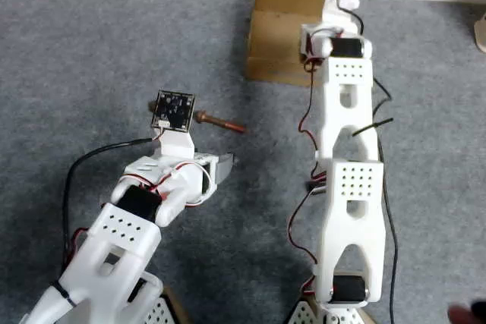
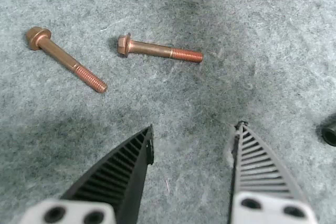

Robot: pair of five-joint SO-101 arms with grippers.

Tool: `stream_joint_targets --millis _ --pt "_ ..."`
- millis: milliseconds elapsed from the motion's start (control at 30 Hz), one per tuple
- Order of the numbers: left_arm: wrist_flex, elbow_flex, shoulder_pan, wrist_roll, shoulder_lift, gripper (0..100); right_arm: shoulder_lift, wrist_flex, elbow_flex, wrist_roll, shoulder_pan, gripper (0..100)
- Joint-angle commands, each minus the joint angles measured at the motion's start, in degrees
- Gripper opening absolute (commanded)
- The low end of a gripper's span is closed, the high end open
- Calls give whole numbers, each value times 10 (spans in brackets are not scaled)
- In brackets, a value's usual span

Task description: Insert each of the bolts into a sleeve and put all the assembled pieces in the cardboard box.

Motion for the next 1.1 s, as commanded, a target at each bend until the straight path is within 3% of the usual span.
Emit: stream_joint_targets --millis 0,333,767,1067 --pt "-13 -2 -7 2 -3 239 -33 112 -96 5 4 111" --pt "-13 -2 -7 2 -3 239 -32 402 -234 5 5 111" --pt "-13 -2 -7 2 -3 239 -58 406 -244 12 69 109" --pt "-13 -2 -6 2 -3 239 -258 404 129 86 72 109"
